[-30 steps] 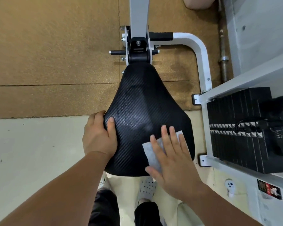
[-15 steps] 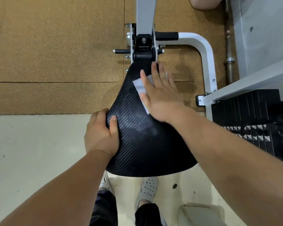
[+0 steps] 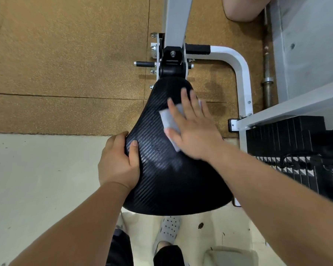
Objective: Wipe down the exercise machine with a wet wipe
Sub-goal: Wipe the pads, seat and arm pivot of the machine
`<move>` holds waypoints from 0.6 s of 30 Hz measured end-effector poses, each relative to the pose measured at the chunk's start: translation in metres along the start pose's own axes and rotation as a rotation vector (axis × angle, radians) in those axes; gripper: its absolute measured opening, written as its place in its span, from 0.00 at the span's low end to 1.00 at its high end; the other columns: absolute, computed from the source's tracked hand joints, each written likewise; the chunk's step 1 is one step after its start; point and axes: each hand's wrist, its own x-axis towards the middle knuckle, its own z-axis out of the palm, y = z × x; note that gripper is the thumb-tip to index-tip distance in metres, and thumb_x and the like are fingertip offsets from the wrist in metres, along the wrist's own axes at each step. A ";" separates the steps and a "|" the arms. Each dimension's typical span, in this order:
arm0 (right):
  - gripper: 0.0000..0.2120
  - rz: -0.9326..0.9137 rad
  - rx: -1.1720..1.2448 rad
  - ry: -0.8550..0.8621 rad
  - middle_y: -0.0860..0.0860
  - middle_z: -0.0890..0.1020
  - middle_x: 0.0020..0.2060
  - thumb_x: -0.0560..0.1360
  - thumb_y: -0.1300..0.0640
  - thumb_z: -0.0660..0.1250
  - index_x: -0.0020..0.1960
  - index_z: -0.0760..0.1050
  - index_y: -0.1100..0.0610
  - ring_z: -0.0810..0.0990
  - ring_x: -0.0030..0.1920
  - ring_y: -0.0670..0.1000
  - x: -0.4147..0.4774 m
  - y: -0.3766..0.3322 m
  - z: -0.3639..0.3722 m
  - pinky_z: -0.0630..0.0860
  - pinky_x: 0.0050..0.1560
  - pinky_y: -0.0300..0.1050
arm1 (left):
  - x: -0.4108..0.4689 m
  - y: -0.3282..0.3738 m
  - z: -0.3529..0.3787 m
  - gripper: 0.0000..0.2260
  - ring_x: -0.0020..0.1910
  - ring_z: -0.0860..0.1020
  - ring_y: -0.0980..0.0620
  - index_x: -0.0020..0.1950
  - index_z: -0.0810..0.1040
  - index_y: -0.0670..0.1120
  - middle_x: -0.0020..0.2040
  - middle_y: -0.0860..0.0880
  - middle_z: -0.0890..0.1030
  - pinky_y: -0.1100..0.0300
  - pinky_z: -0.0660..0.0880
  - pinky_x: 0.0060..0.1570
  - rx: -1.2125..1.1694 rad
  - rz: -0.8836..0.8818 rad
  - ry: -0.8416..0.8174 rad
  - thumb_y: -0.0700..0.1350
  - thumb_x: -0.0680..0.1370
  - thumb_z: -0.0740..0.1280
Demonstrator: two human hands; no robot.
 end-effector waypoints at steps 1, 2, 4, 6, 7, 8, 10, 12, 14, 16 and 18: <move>0.35 0.000 0.007 -0.020 0.58 0.27 0.79 0.82 0.33 0.38 0.81 0.29 0.47 0.25 0.78 0.59 0.024 0.001 -0.010 0.35 0.80 0.62 | 0.000 0.000 0.000 0.25 0.63 0.75 0.44 0.72 0.71 0.50 0.68 0.48 0.75 0.48 0.71 0.59 0.000 0.004 0.001 0.60 0.80 0.53; 0.35 -0.006 0.007 -0.020 0.58 0.28 0.80 0.83 0.33 0.40 0.82 0.30 0.47 0.26 0.79 0.59 0.043 0.001 -0.017 0.36 0.80 0.63 | 0.000 0.000 0.000 0.25 0.63 0.75 0.44 0.72 0.71 0.50 0.67 0.48 0.75 0.49 0.71 0.58 -0.001 0.009 0.002 0.60 0.80 0.53; 0.36 0.005 -0.002 0.003 0.59 0.32 0.81 0.84 0.34 0.42 0.83 0.33 0.49 0.29 0.80 0.60 0.063 -0.001 -0.024 0.37 0.80 0.63 | 0.000 -0.001 0.000 0.24 0.62 0.75 0.43 0.71 0.72 0.50 0.66 0.47 0.76 0.49 0.71 0.57 0.002 0.017 0.007 0.60 0.80 0.53; 0.36 0.035 0.013 -0.014 0.59 0.31 0.81 0.84 0.34 0.41 0.83 0.32 0.51 0.28 0.80 0.60 0.057 -0.007 -0.023 0.36 0.80 0.63 | 0.000 -0.001 -0.001 0.25 0.62 0.75 0.43 0.71 0.71 0.50 0.66 0.47 0.76 0.48 0.71 0.57 0.009 0.018 0.008 0.60 0.80 0.52; 0.36 0.035 0.030 -0.029 0.59 0.30 0.80 0.84 0.35 0.41 0.82 0.31 0.51 0.27 0.79 0.59 0.044 -0.011 -0.020 0.35 0.80 0.63 | 0.000 -0.001 -0.001 0.25 0.62 0.75 0.43 0.71 0.71 0.50 0.66 0.47 0.76 0.48 0.72 0.57 0.009 0.019 0.008 0.60 0.80 0.52; 0.36 0.016 0.042 -0.032 0.59 0.29 0.80 0.84 0.35 0.40 0.82 0.30 0.52 0.27 0.79 0.59 0.024 -0.017 -0.014 0.35 0.80 0.63 | 0.000 0.000 -0.001 0.25 0.62 0.75 0.43 0.71 0.72 0.50 0.66 0.47 0.76 0.48 0.72 0.57 0.006 0.017 0.008 0.60 0.80 0.53; 0.36 -0.089 0.073 0.015 0.60 0.36 0.82 0.84 0.37 0.44 0.84 0.37 0.54 0.33 0.81 0.61 -0.030 -0.032 0.002 0.40 0.80 0.64 | 0.000 0.000 -0.001 0.25 0.62 0.75 0.43 0.71 0.72 0.50 0.66 0.47 0.76 0.47 0.72 0.58 -0.002 0.012 0.006 0.60 0.79 0.53; 0.35 -0.230 0.083 0.036 0.59 0.49 0.83 0.83 0.39 0.52 0.84 0.51 0.56 0.43 0.83 0.61 -0.087 -0.041 0.021 0.46 0.81 0.65 | 0.001 -0.001 0.000 0.25 0.63 0.75 0.44 0.71 0.72 0.50 0.67 0.47 0.76 0.48 0.72 0.59 -0.005 0.010 0.006 0.60 0.79 0.53; 0.35 -0.373 -0.023 -0.033 0.56 0.52 0.84 0.83 0.37 0.53 0.84 0.53 0.55 0.46 0.83 0.59 -0.112 -0.036 0.032 0.46 0.81 0.63 | 0.001 -0.002 0.001 0.25 0.62 0.75 0.45 0.71 0.72 0.50 0.66 0.48 0.76 0.50 0.71 0.58 -0.007 0.009 0.010 0.59 0.79 0.53; 0.35 -0.513 -0.063 -0.049 0.53 0.50 0.84 0.83 0.35 0.51 0.84 0.50 0.51 0.44 0.84 0.57 -0.095 -0.019 0.024 0.43 0.82 0.62 | 0.000 -0.002 0.001 0.25 0.62 0.75 0.45 0.71 0.73 0.50 0.66 0.48 0.77 0.51 0.70 0.58 -0.013 0.011 0.018 0.59 0.79 0.53; 0.35 -0.512 -0.063 -0.019 0.52 0.43 0.83 0.84 0.34 0.49 0.84 0.44 0.50 0.39 0.83 0.56 -0.049 -0.006 0.008 0.39 0.82 0.60 | 0.000 -0.003 0.001 0.25 0.63 0.75 0.45 0.71 0.73 0.49 0.66 0.47 0.77 0.51 0.71 0.58 -0.016 0.021 0.024 0.59 0.79 0.52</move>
